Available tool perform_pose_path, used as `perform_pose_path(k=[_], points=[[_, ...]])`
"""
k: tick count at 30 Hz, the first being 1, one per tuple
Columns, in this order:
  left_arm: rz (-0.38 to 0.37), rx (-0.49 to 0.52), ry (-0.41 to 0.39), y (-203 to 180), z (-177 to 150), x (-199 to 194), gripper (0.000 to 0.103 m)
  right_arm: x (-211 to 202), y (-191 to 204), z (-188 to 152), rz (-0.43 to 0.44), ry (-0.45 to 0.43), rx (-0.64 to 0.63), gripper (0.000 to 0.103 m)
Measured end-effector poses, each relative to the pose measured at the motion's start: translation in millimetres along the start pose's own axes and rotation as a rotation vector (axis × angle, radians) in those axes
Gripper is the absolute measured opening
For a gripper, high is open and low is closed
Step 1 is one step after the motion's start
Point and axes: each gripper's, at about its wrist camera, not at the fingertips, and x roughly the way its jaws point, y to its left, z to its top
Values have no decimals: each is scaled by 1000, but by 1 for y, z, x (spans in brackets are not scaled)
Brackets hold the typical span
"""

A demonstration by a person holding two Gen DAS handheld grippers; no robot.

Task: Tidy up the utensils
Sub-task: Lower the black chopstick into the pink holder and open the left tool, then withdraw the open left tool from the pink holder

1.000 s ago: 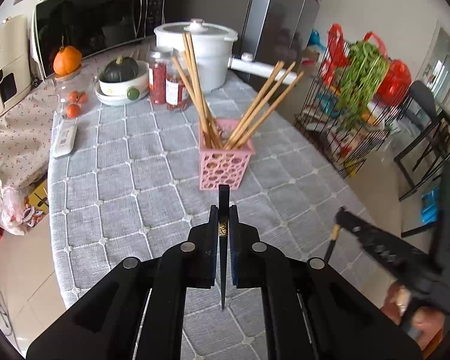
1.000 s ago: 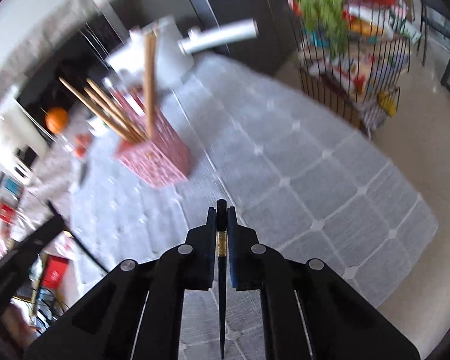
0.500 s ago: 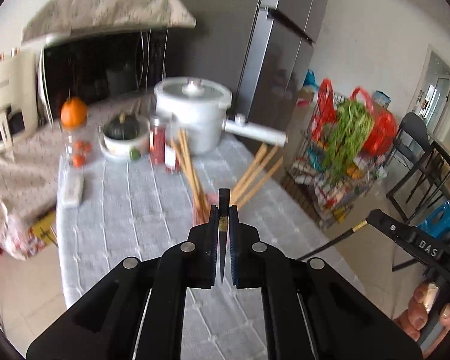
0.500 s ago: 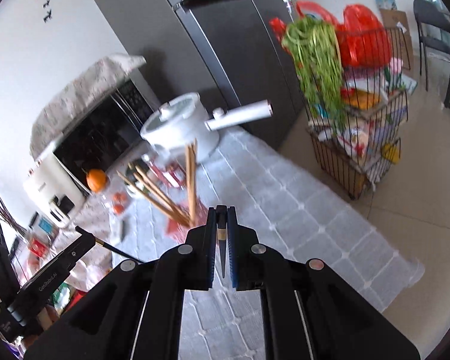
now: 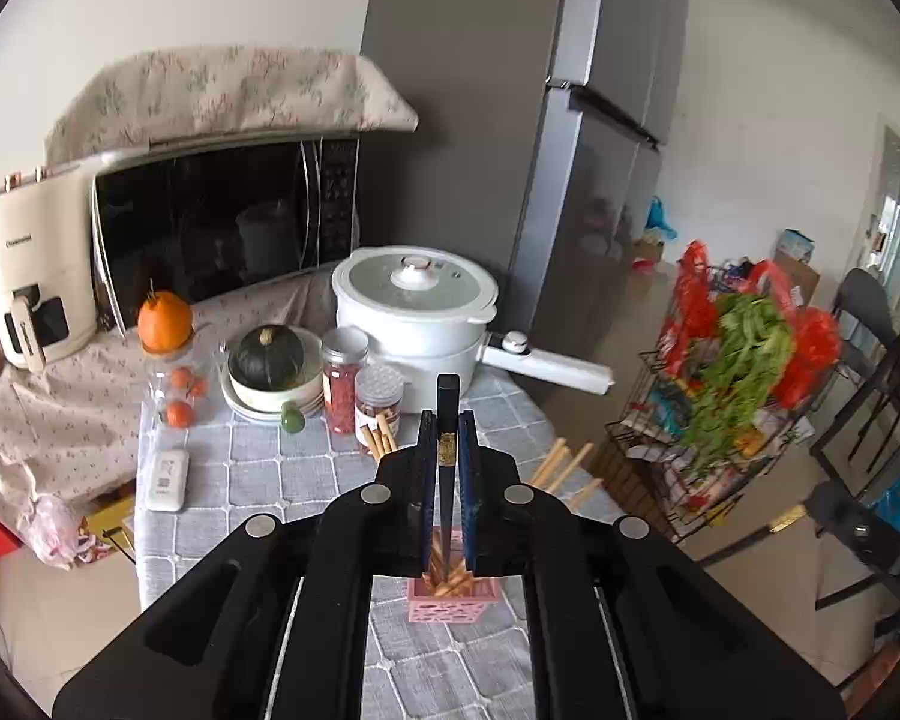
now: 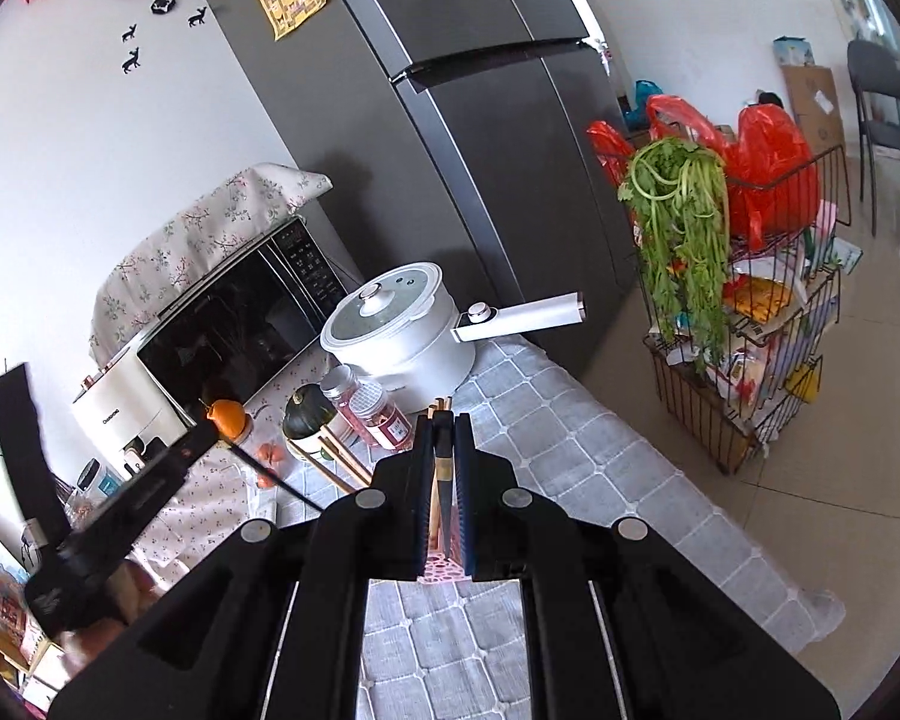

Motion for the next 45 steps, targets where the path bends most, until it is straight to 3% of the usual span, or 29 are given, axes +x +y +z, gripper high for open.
perform_pose_path(k=[3,7,8,10,14,16,17,30,33,36,38,39,45], points=[[18,-6,28,3,-11,25,6,10,0,-3,2,8,8,7],[-22,-23,113,8,-25,47,9,21,3,-5,7,27,16,7],[-13,-17,113,9,-27,46,13,22,5,-6,7,27,14,7],[-13,-25,93,13,-30,36,33,23,9,-6,11,21,8,7],[-30,-80,46,25,-32,8,43,23,18,-4,22,6,4,7],[-24,-108,33,30,-35,-1,64,26,22,-3,23,-2,8,7],[-20,-118,23,31,-37,-4,66,28,24,-3,21,-6,7,7],[19,-142,24,48,-47,-9,67,87,48,-12,-5,-3,-13,7],[24,-143,25,50,-48,-8,73,96,51,-18,-6,2,-24,7],[28,-148,2,50,-48,-12,82,95,55,-24,0,-2,-49,18],[35,-135,-10,48,-48,-15,88,82,50,-28,-9,-57,-33,79],[42,-128,-15,46,-49,-17,90,75,46,-30,-29,-90,-24,85],[58,-95,-23,34,-58,-25,96,50,22,-40,-160,-121,-33,88]])
